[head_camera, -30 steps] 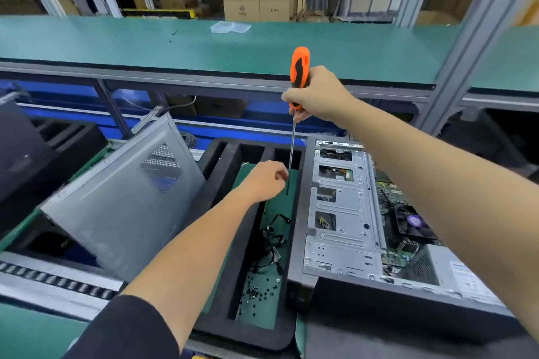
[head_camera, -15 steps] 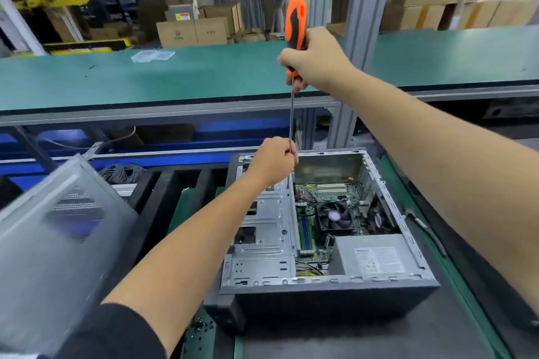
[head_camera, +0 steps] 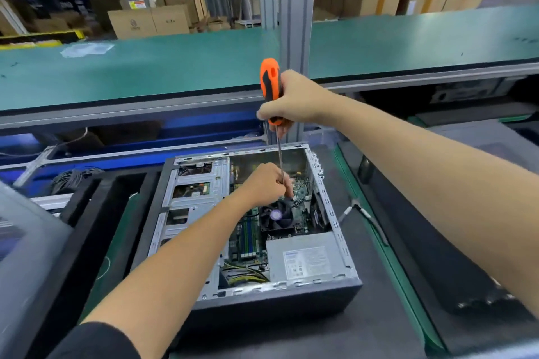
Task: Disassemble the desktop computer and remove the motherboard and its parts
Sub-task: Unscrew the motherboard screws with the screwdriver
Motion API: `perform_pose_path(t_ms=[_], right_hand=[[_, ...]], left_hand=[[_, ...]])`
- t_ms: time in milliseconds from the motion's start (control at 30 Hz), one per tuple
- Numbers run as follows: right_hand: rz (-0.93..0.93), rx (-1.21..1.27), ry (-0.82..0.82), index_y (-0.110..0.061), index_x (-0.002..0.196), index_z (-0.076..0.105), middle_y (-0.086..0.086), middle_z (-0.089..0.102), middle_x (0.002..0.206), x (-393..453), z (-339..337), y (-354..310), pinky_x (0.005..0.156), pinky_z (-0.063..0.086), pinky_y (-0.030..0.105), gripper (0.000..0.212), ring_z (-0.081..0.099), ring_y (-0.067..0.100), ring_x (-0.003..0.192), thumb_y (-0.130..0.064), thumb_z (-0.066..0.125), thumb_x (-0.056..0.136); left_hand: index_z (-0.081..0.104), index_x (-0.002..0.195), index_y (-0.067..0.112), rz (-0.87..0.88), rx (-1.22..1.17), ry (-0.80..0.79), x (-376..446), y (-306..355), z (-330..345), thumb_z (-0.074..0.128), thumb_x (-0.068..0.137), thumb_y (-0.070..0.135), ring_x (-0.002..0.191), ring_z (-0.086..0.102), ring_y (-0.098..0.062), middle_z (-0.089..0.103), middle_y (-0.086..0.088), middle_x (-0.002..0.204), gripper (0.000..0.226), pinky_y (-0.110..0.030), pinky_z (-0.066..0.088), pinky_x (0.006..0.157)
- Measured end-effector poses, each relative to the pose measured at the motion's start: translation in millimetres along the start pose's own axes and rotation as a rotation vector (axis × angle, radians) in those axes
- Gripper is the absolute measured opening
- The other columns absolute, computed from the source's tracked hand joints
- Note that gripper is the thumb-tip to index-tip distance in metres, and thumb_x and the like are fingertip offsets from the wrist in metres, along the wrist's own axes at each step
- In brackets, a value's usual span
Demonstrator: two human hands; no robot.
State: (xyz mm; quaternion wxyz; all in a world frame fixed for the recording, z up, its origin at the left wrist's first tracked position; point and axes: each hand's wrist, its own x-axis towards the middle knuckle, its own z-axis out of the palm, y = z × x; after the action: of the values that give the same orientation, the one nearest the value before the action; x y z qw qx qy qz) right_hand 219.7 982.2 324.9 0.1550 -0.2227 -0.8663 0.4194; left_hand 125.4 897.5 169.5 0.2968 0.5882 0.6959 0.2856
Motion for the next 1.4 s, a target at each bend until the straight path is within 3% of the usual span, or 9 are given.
perform_pose_path(t_ms=[67,233,400,533,667,800,1000,1133,1400], right_hand=[[-0.007,-0.033,-0.058,-0.008,0.066,0.043,0.017,0.059,0.059,-2,3,4,0.055,0.059,0.038,0.029,0.07,0.029,0.056,-0.005,0.067,0.081],[-0.007,-0.016,-0.097,-0.009,0.069,0.042,0.019,0.056,0.062,-1,8,5,0.051,0.055,0.031,0.029,0.065,0.024,0.051,-0.007,0.066,0.084],[0.023,-0.036,-0.085,-0.006,0.063,0.042,0.019,0.055,0.059,9,4,8,0.051,0.055,0.032,0.027,0.065,0.029,0.049,-0.003,0.062,0.08],[0.018,-0.002,-0.124,-0.013,0.056,0.035,0.01,0.046,0.052,14,5,16,0.049,0.052,0.031,0.036,0.063,0.033,0.05,0.0,0.06,0.079],[0.044,0.022,-0.216,-0.011,0.057,0.039,0.023,0.054,0.061,13,7,26,0.049,0.052,0.029,0.032,0.067,0.035,0.055,0.001,0.059,0.079],[0.072,0.04,-0.318,-0.011,0.058,0.038,0.018,0.054,0.061,12,8,35,0.051,0.054,0.031,0.036,0.069,0.033,0.06,0.004,0.06,0.082],[0.056,0.045,-0.446,-0.007,0.061,0.037,0.009,0.042,0.056,7,7,47,0.055,0.056,0.033,0.037,0.067,0.048,0.073,0.007,0.062,0.083],[0.038,0.019,-0.471,-0.007,0.059,0.038,0.012,0.04,0.06,10,4,55,0.053,0.055,0.032,0.035,0.065,0.05,0.073,0.008,0.061,0.081],[0.017,0.03,-0.534,-0.008,0.059,0.038,0.013,0.039,0.06,8,0,80,0.05,0.052,0.025,0.032,0.064,0.05,0.073,0.005,0.061,0.078]], left_hand=[[0.071,0.055,0.013,-0.016,-0.008,-0.06,-2,-3,7,0.042,0.07,-0.011,0.063,0.061,0.004,0.067,0.015,0.059,0.041,-0.005,0.043,0.052],[0.074,0.064,0.013,0.02,-0.013,-0.122,-1,-15,9,0.045,0.074,-0.005,0.083,0.064,-0.031,0.072,0.008,0.075,0.036,-0.044,0.054,0.076],[0.076,0.071,0.009,0.092,-0.039,-0.25,9,-14,1,0.046,0.073,-0.007,0.048,0.043,-0.014,0.068,-0.009,0.066,0.034,-0.021,0.036,0.048],[0.076,0.07,0.017,0.124,-0.02,-0.374,11,-12,-1,0.049,0.072,-0.005,0.048,0.044,-0.007,0.064,0.01,0.056,0.035,-0.013,0.035,0.048],[0.075,0.074,0.01,0.076,-0.005,-0.466,13,-15,0,0.048,0.07,-0.006,0.049,0.05,-0.019,0.061,0.004,0.051,0.032,-0.021,0.04,0.05],[0.077,0.079,0.013,0.105,0.028,-0.474,15,-19,10,0.051,0.075,-0.005,0.066,0.058,-0.039,0.069,-0.015,0.072,0.032,-0.038,0.051,0.058],[0.075,0.075,0.019,0.117,0.038,-0.518,21,-22,19,0.053,0.076,-0.005,0.067,0.062,-0.02,0.072,-0.003,0.079,0.033,-0.033,0.054,0.061],[0.076,0.078,0.014,0.124,0.036,-0.498,26,-18,29,0.053,0.074,-0.007,0.048,0.051,0.001,0.062,0.017,0.057,0.031,-0.01,0.038,0.046],[0.065,0.078,0.01,0.131,0.156,-0.505,40,-28,45,0.058,0.077,-0.002,0.068,0.059,-0.011,0.063,0.002,0.07,0.014,-0.02,0.046,0.059]])
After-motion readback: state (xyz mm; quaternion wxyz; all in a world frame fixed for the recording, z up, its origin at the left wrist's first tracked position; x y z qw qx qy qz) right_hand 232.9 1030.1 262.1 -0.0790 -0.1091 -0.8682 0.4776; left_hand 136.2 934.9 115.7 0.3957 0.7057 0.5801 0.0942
